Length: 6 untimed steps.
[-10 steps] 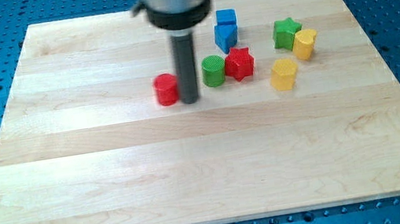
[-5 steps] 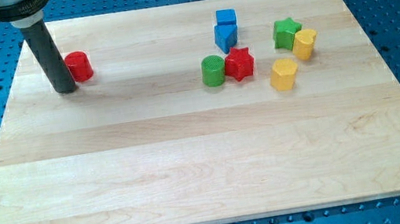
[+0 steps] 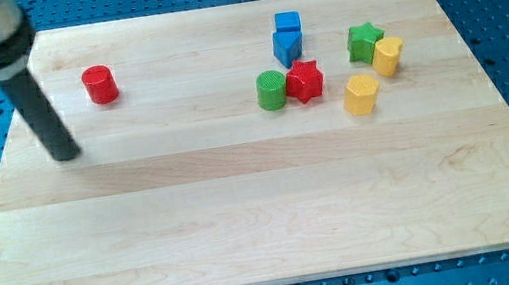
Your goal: Push the red circle to the top left side of the board
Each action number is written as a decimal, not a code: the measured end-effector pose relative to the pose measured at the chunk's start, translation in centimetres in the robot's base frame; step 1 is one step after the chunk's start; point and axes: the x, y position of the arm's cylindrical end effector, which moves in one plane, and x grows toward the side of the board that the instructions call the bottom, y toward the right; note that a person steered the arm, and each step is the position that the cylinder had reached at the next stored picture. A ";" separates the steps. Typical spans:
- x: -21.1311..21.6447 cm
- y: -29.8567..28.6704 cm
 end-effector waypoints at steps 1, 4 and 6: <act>-7.4 0.9; -13.6 5.9; -13.9 1.3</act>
